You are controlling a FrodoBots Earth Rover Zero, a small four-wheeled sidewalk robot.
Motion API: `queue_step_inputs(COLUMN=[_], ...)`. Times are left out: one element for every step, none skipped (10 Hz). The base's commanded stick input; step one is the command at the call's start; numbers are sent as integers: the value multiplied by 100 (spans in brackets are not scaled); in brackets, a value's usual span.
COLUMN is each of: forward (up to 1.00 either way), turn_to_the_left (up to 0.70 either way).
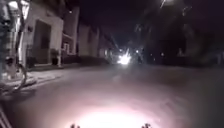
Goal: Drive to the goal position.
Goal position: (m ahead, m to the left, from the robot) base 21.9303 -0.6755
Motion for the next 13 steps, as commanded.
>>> queue_step_inputs(forward=[70,70,70,70,70,70,70,70,70,70,70,70,70], turn_to_the_left=[0,0,1,5,5,2,0,0,0,0,0,0,0])
